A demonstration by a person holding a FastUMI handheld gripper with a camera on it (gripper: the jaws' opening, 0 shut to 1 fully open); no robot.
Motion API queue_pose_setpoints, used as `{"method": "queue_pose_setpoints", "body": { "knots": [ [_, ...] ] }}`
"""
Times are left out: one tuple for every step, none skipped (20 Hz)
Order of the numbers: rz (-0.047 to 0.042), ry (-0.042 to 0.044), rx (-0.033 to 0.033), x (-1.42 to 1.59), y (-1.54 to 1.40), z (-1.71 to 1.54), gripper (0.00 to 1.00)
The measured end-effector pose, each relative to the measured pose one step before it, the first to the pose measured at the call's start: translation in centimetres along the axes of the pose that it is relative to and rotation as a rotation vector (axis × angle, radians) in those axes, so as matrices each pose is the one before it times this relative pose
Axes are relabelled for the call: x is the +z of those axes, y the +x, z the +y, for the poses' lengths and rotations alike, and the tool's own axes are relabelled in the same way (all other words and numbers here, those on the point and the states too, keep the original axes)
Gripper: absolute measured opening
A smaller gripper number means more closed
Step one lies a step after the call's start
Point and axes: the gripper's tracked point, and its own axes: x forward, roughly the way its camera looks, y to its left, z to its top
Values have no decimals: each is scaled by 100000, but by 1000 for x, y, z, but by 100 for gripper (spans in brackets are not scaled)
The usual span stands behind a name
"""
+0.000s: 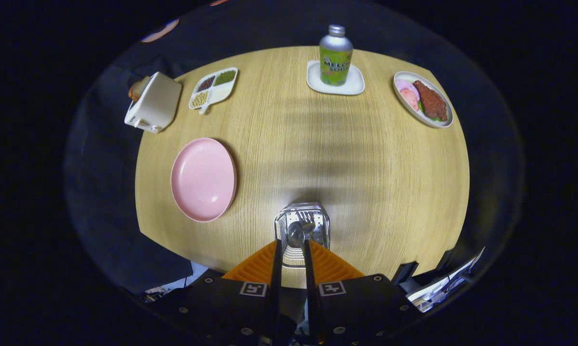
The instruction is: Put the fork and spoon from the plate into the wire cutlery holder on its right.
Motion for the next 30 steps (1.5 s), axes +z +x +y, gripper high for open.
{"method": "queue_pose_setpoints", "body": {
  "knots": [
    [-6118, -1772, -671, 596, -695, 24, 29],
    [-5748, -1632, -393, 693, -621, 107, 31],
    [-5584, -1284, -591, 597, -652, 70, 35],
    [-5662, -910, -480, 752, -656, -72, 38],
    [-5994, -63, -746, 928, -776, -118, 45],
    [-5446, 76, -307, 953, -627, 37, 48],
    [-5690, 251, -499, 889, -644, -149, 55],
    [-5694, 2, -548, 1172, -548, -225, 58],
    [-6168, -36, -586, 1149, -680, -242, 67],
    [-6241, -111, -321, 1312, -692, -176, 71],
    [-6102, -59, 153, 1172, -894, 271, 76],
    [-5878, -108, 868, 1254, -494, 107, 78],
    [-6172, 119, -567, 1285, -215, -74, 82],
    [-5985, 595, -783, 1147, -66, -11, 84],
    [-5886, 551, -4, 1120, -296, 50, 87],
    [-6149, 32, 404, 1174, -178, 343, 88],
    [-6034, -890, -1, 1189, -319, 258, 88],
    [-5756, -1345, 146, 1348, -448, 233, 88],
    [-5335, -1494, -23, 1263, -477, 311, 89],
    [-4395, -1265, -7, 1048, -321, 174, 89],
    [-3594, -782, 54, 929, -451, 259, 89],
    [-2600, -296, -128, 843, -195, 123, 89],
    [-1776, 311, 366, 522, -436, 279, 90],
    [-1267, 393, 140, 411, -194, 68, 90],
    [-1204, 550, 269, 404, -224, 87, 90],
    [-1705, 337, -101, 487, -245, -51, 90],
    [-1272, 59, -189, 490, -282, -52, 90],
    [-1285, -72, -495, 340, -183, -182, 90],
    [-1099, -30, -176, 384, -201, -138, 90],
    [-962, -66, -451, 338, -192, -46, 90]
  ]
}}
